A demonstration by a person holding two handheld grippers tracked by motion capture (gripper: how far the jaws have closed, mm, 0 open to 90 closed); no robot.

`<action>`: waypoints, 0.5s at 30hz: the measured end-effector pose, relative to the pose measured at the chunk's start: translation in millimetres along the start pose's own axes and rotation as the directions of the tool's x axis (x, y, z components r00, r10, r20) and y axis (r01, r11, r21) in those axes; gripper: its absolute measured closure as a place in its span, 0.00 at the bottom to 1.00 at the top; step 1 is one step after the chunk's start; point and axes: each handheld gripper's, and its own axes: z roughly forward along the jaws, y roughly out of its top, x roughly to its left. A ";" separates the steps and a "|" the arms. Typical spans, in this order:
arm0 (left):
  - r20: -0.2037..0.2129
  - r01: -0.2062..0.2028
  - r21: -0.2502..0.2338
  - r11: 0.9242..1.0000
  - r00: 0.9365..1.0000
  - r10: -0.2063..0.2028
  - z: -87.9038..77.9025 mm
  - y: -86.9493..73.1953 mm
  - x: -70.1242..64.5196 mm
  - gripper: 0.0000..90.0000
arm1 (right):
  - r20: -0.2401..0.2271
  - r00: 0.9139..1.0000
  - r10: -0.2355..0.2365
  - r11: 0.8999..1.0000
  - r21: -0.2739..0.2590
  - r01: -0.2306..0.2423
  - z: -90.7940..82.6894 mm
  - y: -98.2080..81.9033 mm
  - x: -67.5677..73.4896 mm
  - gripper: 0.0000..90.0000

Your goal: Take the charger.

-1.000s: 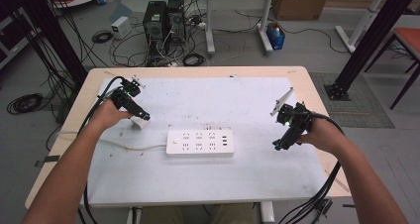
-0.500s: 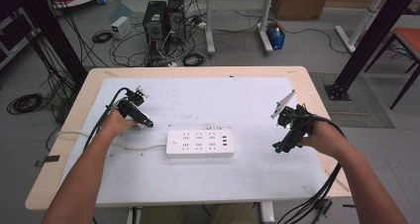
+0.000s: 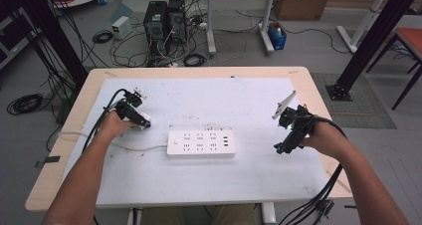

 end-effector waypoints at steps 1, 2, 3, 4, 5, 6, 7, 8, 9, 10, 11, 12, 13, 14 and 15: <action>0.003 0.001 -0.003 1.000 1.000 -0.001 0.0 0.1 -1.0 0.38 | 0.001 1.000 0.000 1.000 0.001 0.000 0.3 0.3 0.1 0.02; 0.007 -0.010 0.000 1.000 1.000 0.010 -0.7 0.4 -1.2 0.41 | 0.002 1.000 0.000 1.000 0.002 0.000 0.5 0.6 0.2 0.02; 0.010 -0.017 0.001 1.000 1.000 0.017 -1.4 0.5 -1.7 0.43 | 0.003 1.000 0.000 1.000 0.002 0.000 0.8 0.9 0.5 0.02; 0.010 -0.017 0.001 1.000 1.000 0.017 -1.4 0.5 -1.7 0.46 | 0.002 1.000 -0.002 1.000 0.002 0.002 1.0 1.3 0.6 0.02; 0.007 -0.020 -0.001 1.000 1.000 0.020 -1.5 0.2 -2.0 0.46 | 0.002 1.000 -0.002 1.000 0.002 0.002 1.0 1.3 0.6 0.02; 0.015 -0.017 -0.004 1.000 1.000 0.017 -2.2 -1.1 -1.5 0.47 | 0.003 1.000 -0.004 1.000 0.002 0.004 1.1 1.9 1.1 0.02; 0.020 -0.017 -0.003 1.000 1.000 0.017 -2.7 -1.6 -0.7 0.47 | 0.004 1.000 -0.004 1.000 0.002 0.004 0.9 2.1 1.2 0.02; 0.025 -0.016 -0.003 1.000 1.000 0.016 -2.9 -1.7 -0.4 0.47 | 0.004 1.000 -0.003 1.000 0.001 0.003 0.8 2.2 1.3 0.02; 0.025 -0.016 -0.003 1.000 1.000 0.016 -2.9 -1.7 -0.4 0.47 | 0.004 1.000 -0.003 1.000 0.001 0.003 0.8 2.2 1.3 0.02; 0.028 -0.025 -0.001 1.000 0.999 0.025 -4.3 -1.8 -0.6 0.47 | 0.006 1.000 -0.002 1.000 -0.002 0.002 0.3 2.3 1.5 0.02; 0.031 -0.024 -0.003 1.000 0.999 0.024 -5.2 -1.8 -1.0 0.47 | 0.005 1.000 -0.002 1.000 -0.002 0.002 0.2 2.1 1.6 0.02; 0.035 -0.030 -0.010 1.000 0.999 0.030 -8.1 -1.5 -1.6 0.47 | 0.004 1.000 -0.002 1.000 -0.001 0.002 0.1 1.9 1.6 0.02; 0.033 -0.033 -0.022 0.999 0.999 0.033 -11.4 -1.3 -2.2 0.47 | 0.004 1.000 -0.001 1.000 0.000 0.001 0.3 1.3 1.3 0.02; 0.033 -0.033 -0.022 0.999 0.999 0.033 -11.4 -1.3 -2.2 0.47 | 0.007 1.000 0.003 1.000 0.002 -0.003 0.4 0.9 1.2 0.02; 0.040 -0.039 -0.048 0.998 0.998 0.041 -19.4 -1.1 -3.5 0.47 | 0.008 1.000 0.006 1.000 0.004 -0.006 0.4 0.6 0.8 0.02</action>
